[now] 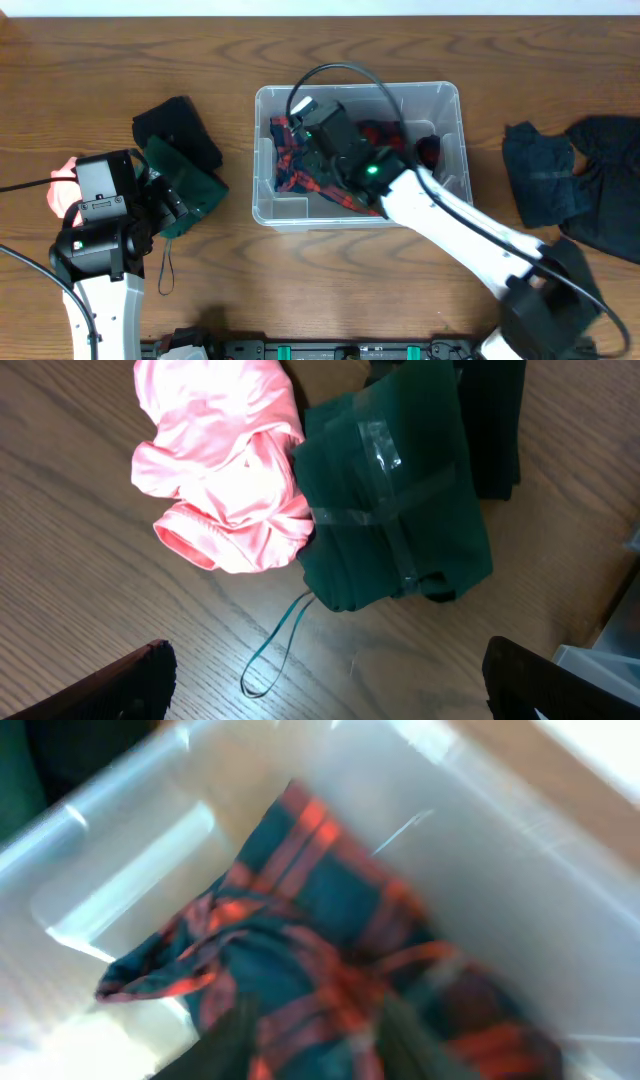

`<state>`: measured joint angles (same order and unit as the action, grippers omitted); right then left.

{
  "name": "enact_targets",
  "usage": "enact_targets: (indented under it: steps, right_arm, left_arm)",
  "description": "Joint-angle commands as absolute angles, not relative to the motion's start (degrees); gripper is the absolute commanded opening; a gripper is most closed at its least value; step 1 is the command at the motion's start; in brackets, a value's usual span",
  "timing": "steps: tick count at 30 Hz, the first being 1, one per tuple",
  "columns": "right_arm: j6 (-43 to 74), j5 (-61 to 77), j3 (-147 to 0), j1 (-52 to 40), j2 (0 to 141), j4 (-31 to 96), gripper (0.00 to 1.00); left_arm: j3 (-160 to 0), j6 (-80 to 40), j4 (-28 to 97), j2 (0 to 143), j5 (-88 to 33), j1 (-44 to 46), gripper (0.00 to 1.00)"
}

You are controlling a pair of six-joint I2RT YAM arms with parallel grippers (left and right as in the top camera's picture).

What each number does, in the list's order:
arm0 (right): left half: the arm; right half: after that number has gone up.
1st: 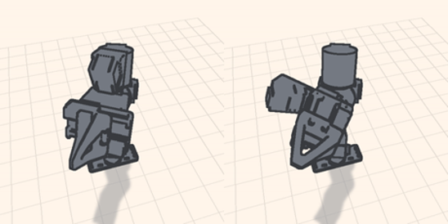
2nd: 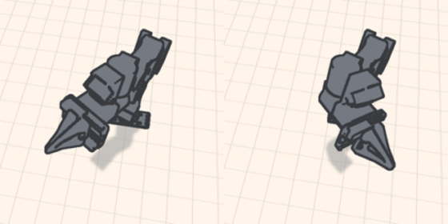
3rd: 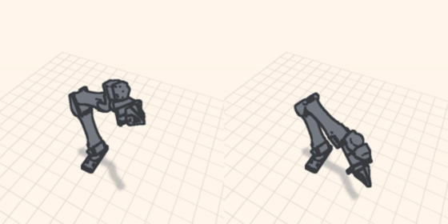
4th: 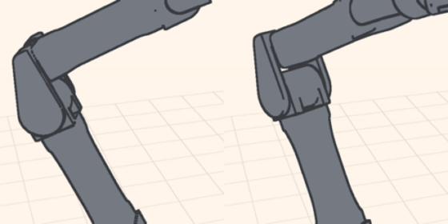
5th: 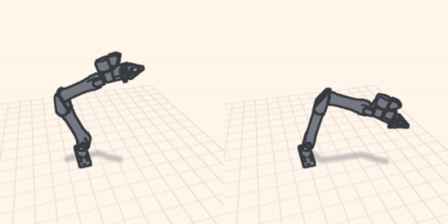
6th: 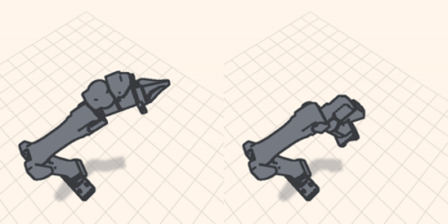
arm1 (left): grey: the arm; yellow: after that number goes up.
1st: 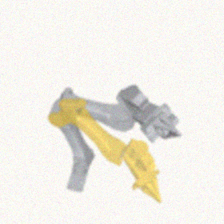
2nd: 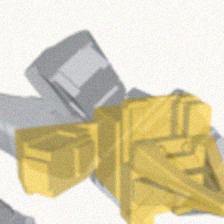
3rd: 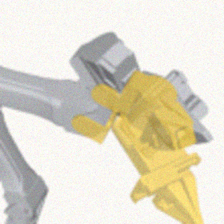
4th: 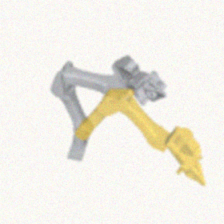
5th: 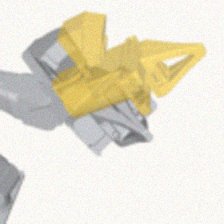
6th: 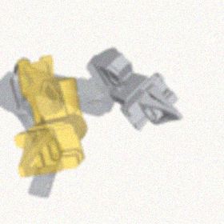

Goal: Pack container
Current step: 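Lift the plaid shirt with the right gripper and drop it into the bin, then move the right gripper back to the dark green garment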

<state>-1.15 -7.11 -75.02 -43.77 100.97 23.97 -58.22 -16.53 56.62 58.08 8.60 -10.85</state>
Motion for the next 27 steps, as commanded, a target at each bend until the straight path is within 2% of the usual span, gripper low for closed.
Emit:
enact_targets:
  steps: [1, 8, 14, 15, 19, 20, 27]
  right_arm:
    - [3.84, -1.58, -74.89, -44.45, 107.22, 24.8, 0.22]
    - [5.23, -1.54, -74.89, -44.45, 114.19, 27.18, 0.21]
    - [5.13, -7.88, -75.05, -43.59, 108.77, 28.01, 0.26]
    - [5.1, -9.63, -75.05, -43.22, 106.41, 28.1, 0.28]
    - [5.1, -18.63, -75.05, -39.51, 94.43, 28.1, 0.61]
    - [5.1, -20.86, -75.05, -37.63, 91.15, 28.32, 0.64]
    - [5.58, -22.87, -75.02, -16.71, 80.84, 36.73, 0.73]
  left_arm:
    - [-59.33, -16.84, 56.84, 58.35, 9.5, -11.18, 0.98]
    - [-59.33, -16.86, 56.84, 58.35, 9.5, -11.18, 0.98]
    - [-59.33, -16.86, 56.95, 58.35, 9.5, -11.18, 0.98]
    - [-59.33, -16.86, 56.95, 58.35, 9.5, -11.18, 0.98]
    - [-59.33, -16.86, 56.93, 58.35, 9.5, -11.18, 0.98]
    - [-59.33, -16.86, 56.93, 58.35, 9.5, -11.18, 0.98]
    - [-59.33, -16.86, 56.9, 58.35, 9.47, -11.18, 0.98]
